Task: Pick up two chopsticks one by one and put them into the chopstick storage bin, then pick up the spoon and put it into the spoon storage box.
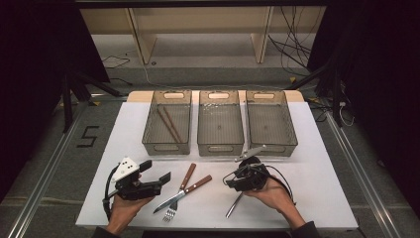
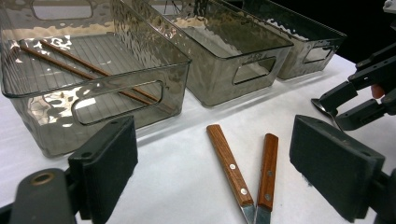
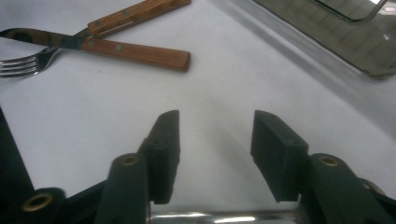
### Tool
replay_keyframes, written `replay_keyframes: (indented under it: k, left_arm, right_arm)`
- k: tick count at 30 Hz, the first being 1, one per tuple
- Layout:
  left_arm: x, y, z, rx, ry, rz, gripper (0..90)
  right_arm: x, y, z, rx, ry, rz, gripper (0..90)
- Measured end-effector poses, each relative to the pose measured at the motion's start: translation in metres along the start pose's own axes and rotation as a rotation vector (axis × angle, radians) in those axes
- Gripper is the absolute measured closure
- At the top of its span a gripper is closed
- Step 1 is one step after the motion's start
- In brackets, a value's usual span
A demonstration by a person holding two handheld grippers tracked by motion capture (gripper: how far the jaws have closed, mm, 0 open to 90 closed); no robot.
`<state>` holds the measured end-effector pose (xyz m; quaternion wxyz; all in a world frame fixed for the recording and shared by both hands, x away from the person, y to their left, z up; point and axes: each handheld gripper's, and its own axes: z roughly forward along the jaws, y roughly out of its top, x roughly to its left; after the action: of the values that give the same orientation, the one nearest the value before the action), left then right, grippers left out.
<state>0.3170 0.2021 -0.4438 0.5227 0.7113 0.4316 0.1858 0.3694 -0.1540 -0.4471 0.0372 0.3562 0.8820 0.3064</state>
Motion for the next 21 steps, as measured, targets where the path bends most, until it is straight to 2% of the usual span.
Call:
replay_keyframes:
  k: [6,12,16,21]
  left_arm:
    - [-0.001,0.000,0.000,-0.001,-0.004,0.001,14.8]
    - [-0.001,0.000,0.000,0.000,-0.006,0.005,14.9]
    - [0.000,0.000,0.000,0.002,-0.003,0.004,14.8]
    - [-0.001,0.000,0.000,0.003,-0.004,0.006,14.8]
  right_arm:
    - [-0.005,-0.003,0.001,-0.001,-0.019,0.008,66.9]
    - [-0.011,-0.007,0.003,0.007,-0.045,0.015,83.0]
    - [-0.013,-0.008,0.005,0.029,-0.039,0.006,87.8]
    - [-0.004,-0.009,0.008,0.074,-0.013,-0.024,90.0]
